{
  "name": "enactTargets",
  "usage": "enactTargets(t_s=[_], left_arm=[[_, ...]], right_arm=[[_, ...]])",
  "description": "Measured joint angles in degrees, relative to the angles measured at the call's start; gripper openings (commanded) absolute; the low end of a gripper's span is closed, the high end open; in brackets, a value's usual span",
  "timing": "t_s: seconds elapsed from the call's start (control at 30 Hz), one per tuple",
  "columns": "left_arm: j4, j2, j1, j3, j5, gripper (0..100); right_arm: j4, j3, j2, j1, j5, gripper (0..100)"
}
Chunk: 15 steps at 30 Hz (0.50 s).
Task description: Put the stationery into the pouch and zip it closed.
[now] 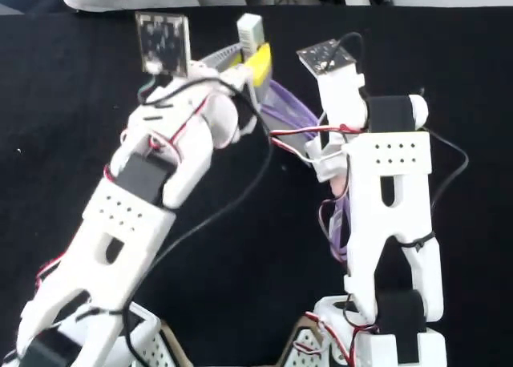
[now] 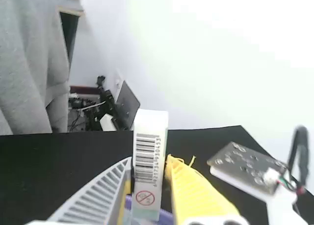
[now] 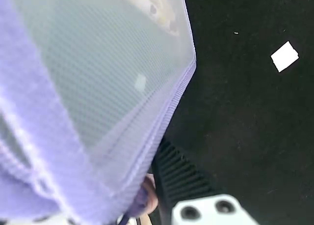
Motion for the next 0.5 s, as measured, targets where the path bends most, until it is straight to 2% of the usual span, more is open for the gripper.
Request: enactTargets(t_s=[0.27, 0.5], left_arm=[[-12.7, -4.2, -0.4, 14.9, 0.0, 4], [-14.3, 0.2, -3.2, 15.0, 0.0, 7]], right_arm=[[0.0, 0.0, 0.0, 0.0, 0.0, 1.1], [0.0, 0.0, 0.0, 0.0, 0.0, 1.1]])
